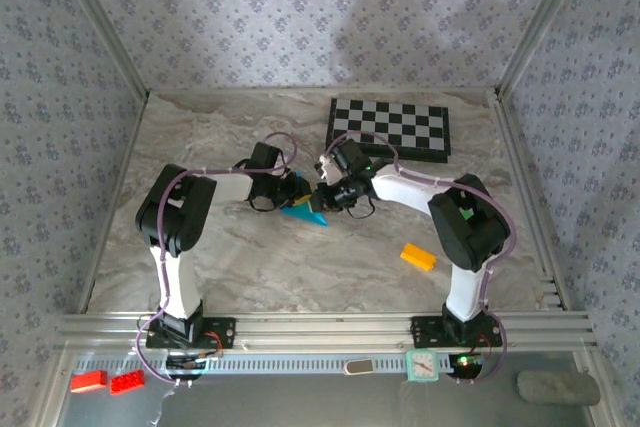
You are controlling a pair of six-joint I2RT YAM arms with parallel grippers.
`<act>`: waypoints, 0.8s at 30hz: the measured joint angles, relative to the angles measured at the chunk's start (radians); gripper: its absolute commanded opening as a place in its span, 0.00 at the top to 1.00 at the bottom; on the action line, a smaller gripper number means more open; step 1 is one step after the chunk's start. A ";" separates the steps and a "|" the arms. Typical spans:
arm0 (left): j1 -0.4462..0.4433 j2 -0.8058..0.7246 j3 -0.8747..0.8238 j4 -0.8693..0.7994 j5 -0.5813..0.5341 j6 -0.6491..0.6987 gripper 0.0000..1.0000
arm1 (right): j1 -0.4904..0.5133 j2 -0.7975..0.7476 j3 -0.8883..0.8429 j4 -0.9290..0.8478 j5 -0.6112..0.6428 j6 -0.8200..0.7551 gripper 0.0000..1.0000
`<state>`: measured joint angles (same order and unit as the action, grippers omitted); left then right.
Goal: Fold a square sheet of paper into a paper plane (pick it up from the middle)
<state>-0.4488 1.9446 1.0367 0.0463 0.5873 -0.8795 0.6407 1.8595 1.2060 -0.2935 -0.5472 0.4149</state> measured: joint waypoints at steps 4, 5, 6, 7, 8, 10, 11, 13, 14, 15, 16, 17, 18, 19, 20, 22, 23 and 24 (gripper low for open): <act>0.000 0.001 0.002 -0.005 0.000 0.000 0.77 | 0.013 0.035 0.020 -0.011 0.030 0.011 0.88; 0.000 0.001 0.003 -0.007 0.000 0.000 0.77 | 0.014 0.044 0.024 -0.016 0.036 0.015 0.88; 0.000 0.002 0.004 -0.009 0.000 0.000 0.78 | 0.014 0.052 0.026 -0.018 0.040 0.016 0.88; 0.000 0.002 0.006 -0.012 0.000 0.000 0.78 | 0.014 0.060 0.028 -0.020 0.044 0.019 0.88; 0.000 0.002 0.008 -0.015 0.000 0.000 0.78 | 0.014 0.068 0.029 -0.024 0.050 0.019 0.88; 0.000 0.002 0.008 -0.018 -0.001 0.000 0.78 | 0.014 0.080 0.031 -0.032 0.060 0.023 0.88; 0.000 0.003 0.010 -0.019 -0.001 0.000 0.78 | 0.014 0.085 0.031 -0.035 0.065 0.023 0.88; 0.000 0.004 0.010 -0.021 -0.001 0.000 0.78 | 0.014 0.091 0.031 -0.044 0.074 0.023 0.88; 0.002 0.004 0.011 -0.021 0.000 0.000 0.78 | 0.014 0.091 0.031 -0.050 0.079 0.023 0.87; 0.002 0.005 0.012 -0.023 0.000 0.000 0.78 | 0.014 0.091 0.032 -0.053 0.083 0.023 0.87; 0.002 0.005 0.013 -0.025 0.000 0.000 0.78 | 0.014 0.091 0.033 -0.059 0.088 0.023 0.88; 0.002 0.006 0.014 -0.026 0.000 0.000 0.78 | 0.014 0.092 0.035 -0.063 0.091 0.023 0.87; 0.002 0.006 0.015 -0.028 0.000 0.000 0.78 | 0.014 0.092 0.036 -0.067 0.093 0.023 0.87; 0.002 0.006 0.015 -0.028 0.000 0.001 0.78 | 0.014 0.092 0.037 -0.071 0.097 0.023 0.87; 0.002 0.006 0.015 -0.029 0.000 0.002 0.78 | 0.014 0.093 0.037 -0.074 0.100 0.023 0.87; 0.002 0.006 0.016 -0.031 0.000 0.004 0.78 | 0.014 0.094 0.037 -0.082 0.107 0.023 0.87; 0.002 0.007 0.017 -0.032 0.000 0.005 0.78 | 0.014 0.095 0.037 -0.085 0.109 0.023 0.87; 0.002 0.007 0.018 -0.035 0.000 0.006 0.78 | 0.014 0.097 0.037 -0.088 0.112 0.023 0.87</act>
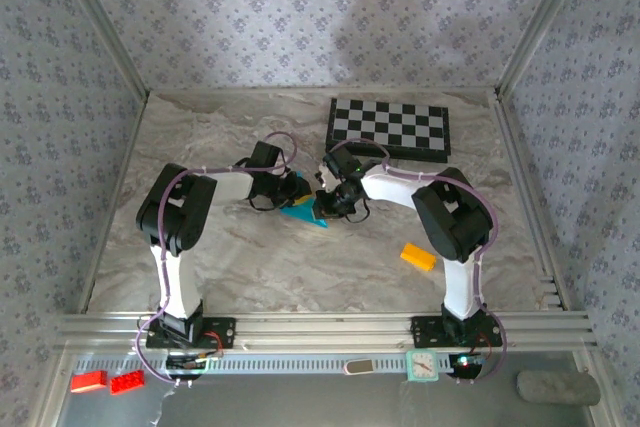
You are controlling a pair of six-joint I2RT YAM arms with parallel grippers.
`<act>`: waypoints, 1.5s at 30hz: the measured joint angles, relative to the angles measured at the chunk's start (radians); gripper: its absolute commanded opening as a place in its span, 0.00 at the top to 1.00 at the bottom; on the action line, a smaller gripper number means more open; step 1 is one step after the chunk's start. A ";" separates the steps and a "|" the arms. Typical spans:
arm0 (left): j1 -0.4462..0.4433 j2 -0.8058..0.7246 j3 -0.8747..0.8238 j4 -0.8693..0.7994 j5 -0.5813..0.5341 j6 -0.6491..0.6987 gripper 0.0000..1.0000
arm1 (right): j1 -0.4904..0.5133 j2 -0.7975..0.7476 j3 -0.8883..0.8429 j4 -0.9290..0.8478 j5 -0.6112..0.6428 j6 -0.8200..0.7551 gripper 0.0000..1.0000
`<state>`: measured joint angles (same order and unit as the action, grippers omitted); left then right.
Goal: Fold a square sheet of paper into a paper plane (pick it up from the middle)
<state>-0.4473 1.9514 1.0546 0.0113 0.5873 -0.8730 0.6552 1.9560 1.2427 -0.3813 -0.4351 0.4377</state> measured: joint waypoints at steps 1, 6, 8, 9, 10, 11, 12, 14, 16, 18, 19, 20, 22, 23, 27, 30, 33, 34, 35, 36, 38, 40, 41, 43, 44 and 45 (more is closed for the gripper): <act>0.000 0.001 0.002 -0.003 0.000 0.001 0.78 | 0.000 0.002 0.000 -0.002 0.002 0.000 0.87; 0.000 0.002 0.005 -0.011 -0.001 0.001 0.79 | -0.001 0.013 0.005 -0.012 0.006 0.000 0.87; 0.000 0.002 0.008 -0.013 -0.001 0.001 0.79 | -0.001 0.016 0.006 -0.013 0.006 0.000 0.88; 0.000 0.003 0.008 -0.015 -0.002 0.001 0.79 | -0.001 0.017 0.006 -0.013 0.006 0.000 0.87; 0.000 0.003 0.010 -0.018 -0.003 0.001 0.79 | -0.001 0.018 0.007 -0.014 0.006 0.000 0.87; 0.000 0.003 0.011 -0.021 -0.004 0.001 0.79 | -0.001 0.019 0.008 -0.015 0.006 0.000 0.87; 0.000 0.004 0.013 -0.024 -0.004 0.002 0.79 | -0.001 0.020 0.008 -0.016 0.006 0.000 0.87; 0.000 0.007 0.019 -0.036 -0.005 0.005 0.79 | -0.002 0.022 0.010 -0.019 0.006 -0.001 0.87; -0.001 0.008 0.026 -0.048 -0.010 0.009 0.79 | -0.003 0.023 0.012 -0.024 0.006 -0.001 0.87; -0.003 0.010 0.034 -0.062 -0.016 0.012 0.80 | -0.004 0.023 0.013 -0.031 0.006 -0.005 0.87; -0.004 0.011 0.037 -0.069 -0.020 0.013 0.80 | -0.005 0.023 0.013 -0.034 0.006 -0.008 0.87; -0.005 0.013 0.042 -0.077 -0.023 0.016 0.80 | -0.006 0.023 0.013 -0.038 0.005 -0.010 0.87; -0.005 0.015 0.051 -0.092 -0.026 0.016 0.80 | -0.006 0.023 0.013 -0.042 0.005 -0.017 0.87; -0.005 0.016 0.054 -0.098 -0.027 0.016 0.80 | -0.006 0.023 0.013 -0.043 0.005 -0.020 0.88; -0.005 0.022 0.068 -0.121 -0.027 0.016 0.80 | -0.008 0.023 0.013 -0.051 0.005 -0.035 0.87; -0.005 0.025 0.074 -0.129 -0.029 0.016 0.80 | -0.008 0.020 0.010 -0.058 0.005 -0.041 0.88; -0.005 0.027 0.080 -0.140 -0.030 0.016 0.80 | -0.010 0.011 -0.003 -0.061 0.002 -0.051 0.87; -0.005 0.027 0.081 -0.143 -0.030 0.016 0.80 | -0.012 0.008 -0.006 -0.064 0.002 -0.055 0.87; -0.005 0.027 0.081 -0.143 -0.030 0.016 0.80 | -0.012 0.003 -0.015 -0.063 0.002 -0.059 0.87; -0.005 0.027 0.082 -0.144 -0.030 0.016 0.80 | -0.013 -0.003 -0.026 -0.061 0.002 -0.062 0.87; -0.005 0.027 0.082 -0.146 -0.030 0.017 0.80 | -0.016 -0.022 -0.051 -0.061 0.001 -0.066 0.87; -0.005 0.027 0.082 -0.146 -0.030 0.016 0.80 | -0.019 -0.037 -0.073 -0.068 0.002 -0.071 0.87; -0.005 0.027 0.082 -0.146 -0.030 0.017 0.80 | -0.021 -0.043 -0.081 -0.068 0.001 -0.073 0.87; -0.005 0.027 0.082 -0.146 -0.029 0.017 0.80 | -0.024 -0.054 -0.095 -0.073 0.001 -0.077 0.87; -0.005 0.027 0.082 -0.146 -0.029 0.017 0.80 | -0.026 -0.061 -0.102 -0.076 0.001 -0.079 0.87; -0.005 0.027 0.082 -0.146 -0.029 0.017 0.80 | -0.026 -0.069 -0.109 -0.077 0.002 -0.080 0.87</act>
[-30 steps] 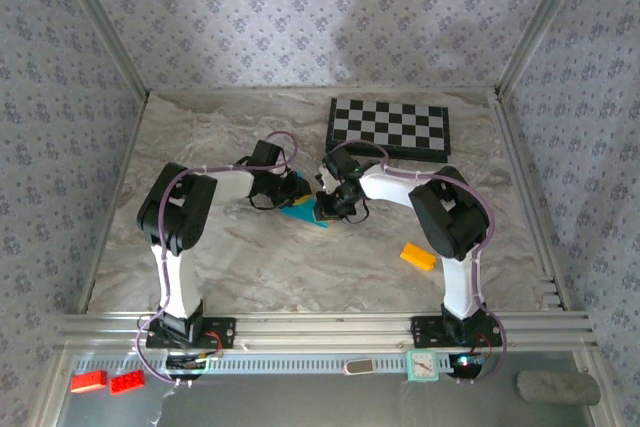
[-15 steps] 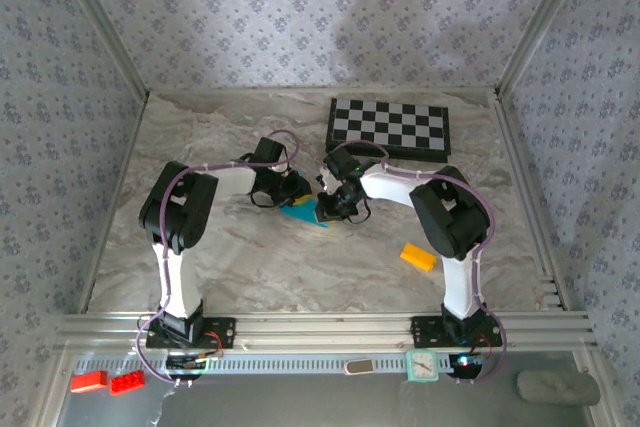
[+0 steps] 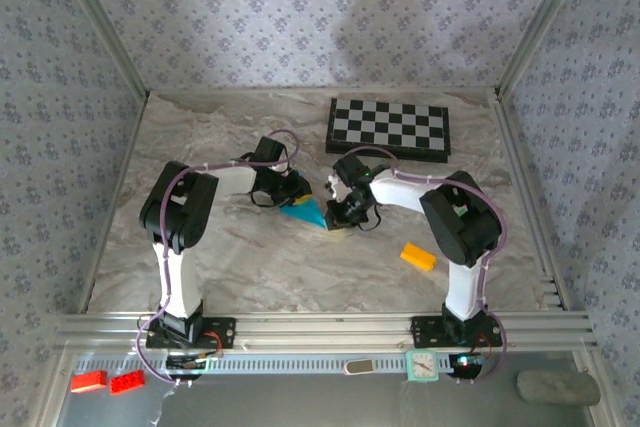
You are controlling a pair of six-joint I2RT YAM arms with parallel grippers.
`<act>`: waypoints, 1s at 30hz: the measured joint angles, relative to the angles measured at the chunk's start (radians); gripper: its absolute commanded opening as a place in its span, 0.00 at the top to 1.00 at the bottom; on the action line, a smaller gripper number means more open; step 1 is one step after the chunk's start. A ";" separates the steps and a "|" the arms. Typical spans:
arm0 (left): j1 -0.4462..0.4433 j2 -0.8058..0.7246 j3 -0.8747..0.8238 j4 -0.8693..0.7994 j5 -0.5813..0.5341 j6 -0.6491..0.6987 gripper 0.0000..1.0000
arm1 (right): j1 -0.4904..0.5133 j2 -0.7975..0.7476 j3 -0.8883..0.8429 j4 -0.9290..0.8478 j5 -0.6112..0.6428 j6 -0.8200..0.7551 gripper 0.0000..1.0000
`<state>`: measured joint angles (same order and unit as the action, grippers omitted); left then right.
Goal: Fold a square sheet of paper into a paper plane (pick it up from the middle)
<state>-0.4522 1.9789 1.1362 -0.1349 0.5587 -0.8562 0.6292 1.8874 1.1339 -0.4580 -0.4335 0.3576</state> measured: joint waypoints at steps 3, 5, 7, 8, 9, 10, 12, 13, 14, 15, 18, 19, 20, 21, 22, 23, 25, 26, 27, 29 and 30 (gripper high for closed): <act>0.000 0.000 0.000 0.000 0.002 0.000 0.80 | -0.002 -0.037 -0.026 -0.012 0.004 0.004 0.87; 0.000 0.000 0.000 0.000 0.002 0.000 0.80 | -0.003 -0.066 -0.034 -0.005 0.004 0.019 0.87; 0.000 0.000 0.000 0.002 0.002 0.000 0.80 | -0.003 -0.094 -0.034 0.026 0.004 0.036 0.88; 0.000 0.000 0.000 0.003 0.002 0.000 0.80 | -0.003 -0.106 -0.034 0.050 0.003 0.047 0.89; 0.000 0.000 0.000 0.004 0.003 -0.001 0.80 | -0.003 -0.110 -0.031 0.070 0.001 0.055 0.90; 0.000 0.000 0.000 0.004 0.002 -0.001 0.80 | -0.002 -0.111 -0.025 0.083 0.000 0.063 0.91; 0.000 0.000 0.000 0.004 0.003 -0.001 0.80 | 0.002 -0.099 -0.007 0.111 0.000 0.082 0.94; 0.000 0.000 0.000 0.004 0.003 -0.002 0.80 | 0.003 -0.090 0.002 0.123 0.000 0.089 0.95; 0.000 0.000 0.000 0.004 0.003 -0.002 0.81 | 0.006 -0.079 0.012 0.139 0.000 0.098 0.96; 0.000 0.000 0.000 0.004 0.003 -0.002 0.81 | 0.010 -0.067 0.021 0.153 0.000 0.107 0.96; 0.000 0.000 0.000 0.004 0.003 -0.006 0.81 | 0.016 -0.023 0.056 0.177 0.000 0.129 0.98; 0.000 0.000 0.000 0.004 0.003 -0.009 0.81 | 0.018 -0.008 0.068 0.184 0.000 0.134 0.98; 0.000 0.000 0.000 0.004 0.003 -0.009 0.81 | 0.019 0.006 0.078 0.190 0.000 0.137 0.98; 0.000 0.000 0.000 0.004 0.003 -0.009 0.81 | 0.020 0.018 0.087 0.193 -0.001 0.142 0.98; 0.000 0.000 0.000 0.004 0.003 -0.009 0.81 | 0.021 0.026 0.093 0.196 -0.001 0.144 0.98; 0.000 0.000 0.000 0.004 0.003 -0.009 0.81 | 0.022 0.036 0.100 0.200 -0.002 0.147 0.98; 0.000 0.000 0.000 0.004 0.003 -0.010 0.81 | 0.022 0.051 0.105 0.206 -0.005 0.151 0.98; 0.000 0.000 0.000 0.004 0.003 -0.010 0.81 | 0.023 0.058 0.105 0.208 -0.008 0.152 0.98; 0.000 0.000 0.000 0.004 0.003 -0.013 0.82 | 0.024 0.063 0.105 0.209 -0.008 0.153 0.98; 0.000 0.000 0.000 0.004 0.002 -0.018 0.82 | 0.024 0.072 0.105 0.209 -0.008 0.156 0.98; 0.000 -0.001 0.000 0.005 0.002 -0.020 0.82 | 0.024 0.076 0.105 0.209 -0.008 0.158 0.99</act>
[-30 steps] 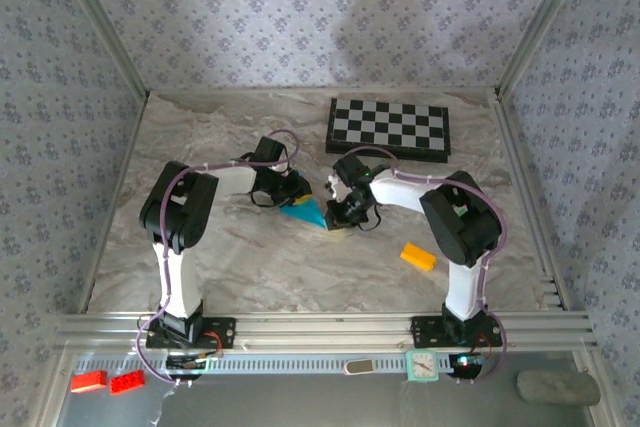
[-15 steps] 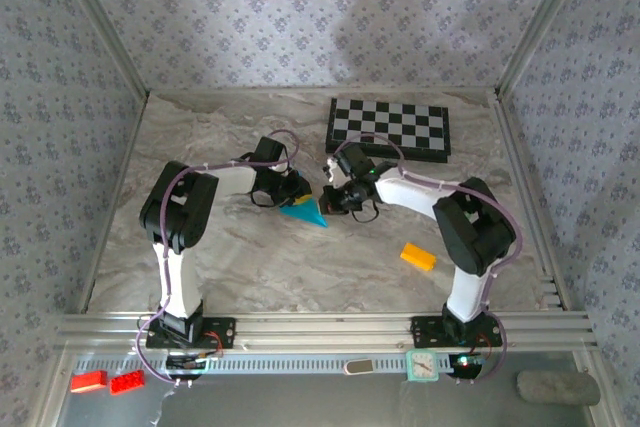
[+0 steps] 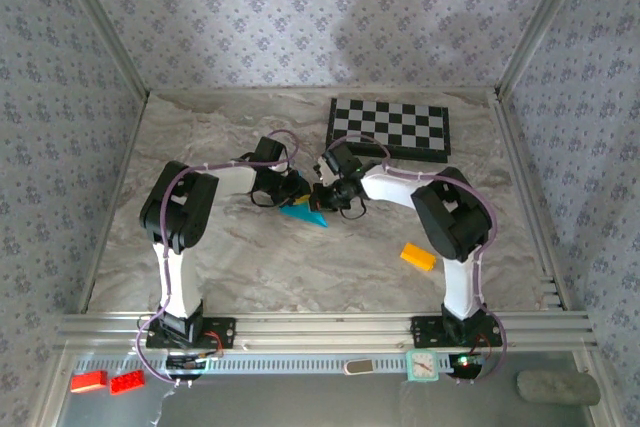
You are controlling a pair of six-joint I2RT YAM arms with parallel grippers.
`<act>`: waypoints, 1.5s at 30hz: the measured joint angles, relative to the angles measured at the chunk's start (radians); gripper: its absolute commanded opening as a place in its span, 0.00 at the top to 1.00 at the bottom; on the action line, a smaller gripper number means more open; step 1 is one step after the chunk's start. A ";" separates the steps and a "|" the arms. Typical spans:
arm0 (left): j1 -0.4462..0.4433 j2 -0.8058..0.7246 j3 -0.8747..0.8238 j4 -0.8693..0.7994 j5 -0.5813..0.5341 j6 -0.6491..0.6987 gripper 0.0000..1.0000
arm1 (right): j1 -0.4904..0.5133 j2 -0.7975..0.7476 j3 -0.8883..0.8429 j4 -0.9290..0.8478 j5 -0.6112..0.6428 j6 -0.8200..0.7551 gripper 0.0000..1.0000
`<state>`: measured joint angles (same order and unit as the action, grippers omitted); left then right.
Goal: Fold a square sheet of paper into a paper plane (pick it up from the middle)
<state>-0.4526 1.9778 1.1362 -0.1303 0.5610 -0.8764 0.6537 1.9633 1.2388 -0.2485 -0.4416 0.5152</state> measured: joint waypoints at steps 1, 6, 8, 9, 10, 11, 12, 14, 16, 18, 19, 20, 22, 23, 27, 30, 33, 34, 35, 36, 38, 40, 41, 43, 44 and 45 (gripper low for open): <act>0.000 -0.001 0.000 0.000 0.000 -0.004 0.82 | 0.002 0.003 0.000 0.002 0.000 0.002 0.98; 0.000 -0.001 0.007 -0.009 -0.002 -0.008 0.82 | 0.002 0.021 0.000 -0.001 0.002 0.001 0.99; 0.001 -0.001 0.012 -0.019 -0.005 -0.008 0.82 | 0.002 0.030 0.000 -0.008 0.004 -0.003 0.99; 0.001 -0.001 0.014 -0.025 -0.006 -0.008 0.82 | 0.002 0.034 0.000 -0.009 0.006 -0.006 0.99; 0.001 -0.002 0.015 -0.028 -0.008 -0.008 0.82 | 0.002 0.035 0.000 -0.009 0.006 -0.008 0.99; 0.001 -0.003 0.015 -0.028 -0.008 -0.008 0.82 | 0.002 0.035 0.000 -0.010 0.008 -0.010 0.99; 0.002 -0.007 0.015 -0.031 -0.009 -0.008 0.82 | 0.002 0.035 0.000 -0.010 0.009 -0.011 0.99; 0.007 -0.017 0.015 -0.032 -0.013 -0.008 0.82 | 0.002 0.035 0.000 -0.012 0.010 -0.015 0.99; 0.015 -0.038 0.013 -0.031 -0.020 -0.006 0.82 | 0.002 0.035 0.000 -0.013 0.013 -0.018 0.99; 0.020 -0.078 -0.002 -0.026 -0.030 -0.003 0.83 | 0.002 0.036 0.004 -0.018 0.014 -0.018 0.99; 0.021 -0.096 -0.011 -0.024 -0.032 0.000 0.84 | 0.002 0.037 0.006 -0.023 0.016 -0.018 0.99; 0.023 -0.118 -0.024 -0.018 -0.032 0.003 0.85 | 0.002 0.039 0.010 -0.027 0.016 -0.018 0.99; 0.021 -0.142 -0.047 -0.005 -0.032 0.009 0.87 | 0.002 0.042 0.017 -0.036 0.016 -0.018 0.99; 0.019 -0.145 -0.056 -0.001 -0.031 0.012 0.88 | 0.002 0.043 0.020 -0.040 0.016 -0.018 0.99; 0.004 -0.144 -0.091 0.000 -0.038 0.023 0.91 | 0.001 0.050 0.032 -0.058 0.015 -0.018 0.99; -0.015 -0.141 -0.100 -0.002 -0.039 0.030 0.92 | 0.001 0.054 0.042 -0.069 0.015 -0.018 0.99; -0.031 -0.136 -0.100 0.002 -0.038 0.037 0.91 | 0.001 0.056 0.047 -0.077 0.014 -0.018 0.99; -0.034 -0.133 -0.100 0.003 -0.039 0.039 0.91 | 0.001 0.057 0.048 -0.080 0.014 -0.018 0.99; -0.039 -0.129 -0.100 0.006 -0.039 0.039 0.92 | 0.001 0.058 0.049 -0.084 0.013 -0.018 0.99; -0.039 -0.124 -0.100 0.007 -0.040 0.040 0.91 | 0.000 0.058 0.050 -0.086 0.011 -0.018 0.99; -0.039 -0.111 -0.100 0.007 -0.050 0.043 0.91 | 0.000 0.060 0.055 -0.092 0.010 -0.018 0.99; -0.039 -0.101 -0.100 0.006 -0.061 0.047 0.91 | -0.001 0.061 0.055 -0.093 0.010 -0.018 0.99; -0.039 -0.095 -0.100 0.005 -0.066 0.050 0.92 | -0.001 0.061 0.056 -0.095 0.010 -0.018 0.99; -0.039 -0.087 -0.099 0.003 -0.072 0.056 0.91 | -0.001 0.062 0.056 -0.096 0.010 -0.017 1.00; -0.039 -0.085 -0.097 0.002 -0.072 0.058 0.92 | -0.002 0.062 0.057 -0.097 0.010 -0.017 1.00; -0.038 -0.084 -0.096 0.002 -0.072 0.062 0.91 | -0.003 0.063 0.058 -0.100 0.010 -0.017 1.00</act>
<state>-0.4904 1.8938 1.0401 -0.1284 0.4885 -0.8143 0.6510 2.0262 1.2972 -0.3485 -0.4316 0.4980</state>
